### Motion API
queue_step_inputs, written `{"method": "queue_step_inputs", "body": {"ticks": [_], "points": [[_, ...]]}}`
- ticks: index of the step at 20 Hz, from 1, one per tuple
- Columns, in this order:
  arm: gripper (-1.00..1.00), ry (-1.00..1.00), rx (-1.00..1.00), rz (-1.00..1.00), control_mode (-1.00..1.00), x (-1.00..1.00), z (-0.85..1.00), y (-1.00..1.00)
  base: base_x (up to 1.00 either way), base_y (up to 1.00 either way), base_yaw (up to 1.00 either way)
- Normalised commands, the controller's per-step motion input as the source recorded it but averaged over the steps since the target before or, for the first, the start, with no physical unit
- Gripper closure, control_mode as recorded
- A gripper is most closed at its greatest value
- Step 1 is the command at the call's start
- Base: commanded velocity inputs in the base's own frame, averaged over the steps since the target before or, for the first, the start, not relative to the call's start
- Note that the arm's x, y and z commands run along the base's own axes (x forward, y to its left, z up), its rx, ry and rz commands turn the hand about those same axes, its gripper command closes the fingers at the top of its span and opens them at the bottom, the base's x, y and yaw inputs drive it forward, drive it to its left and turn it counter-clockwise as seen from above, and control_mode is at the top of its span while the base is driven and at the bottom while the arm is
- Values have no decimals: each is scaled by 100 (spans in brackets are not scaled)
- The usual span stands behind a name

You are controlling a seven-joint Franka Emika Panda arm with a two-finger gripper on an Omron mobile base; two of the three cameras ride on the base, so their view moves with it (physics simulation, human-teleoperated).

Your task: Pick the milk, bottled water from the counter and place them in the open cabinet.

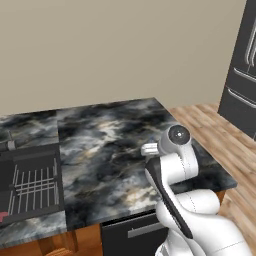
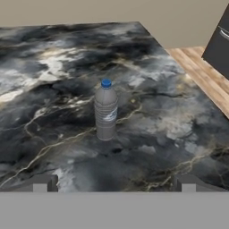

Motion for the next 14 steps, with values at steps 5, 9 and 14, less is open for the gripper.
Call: {"method": "queue_step_inputs", "body": {"ticks": [5, 9, 14], "points": [[-100, -2, 1, 0, -100, 3, -7, -5, 0, 0, 0], [-100, -2, 0, 0, -100, 3, -1, -1, 0, 0, 0], [-100, 0, 0, 0, -100, 17, 0, 0, 0, 0, 0]]}}
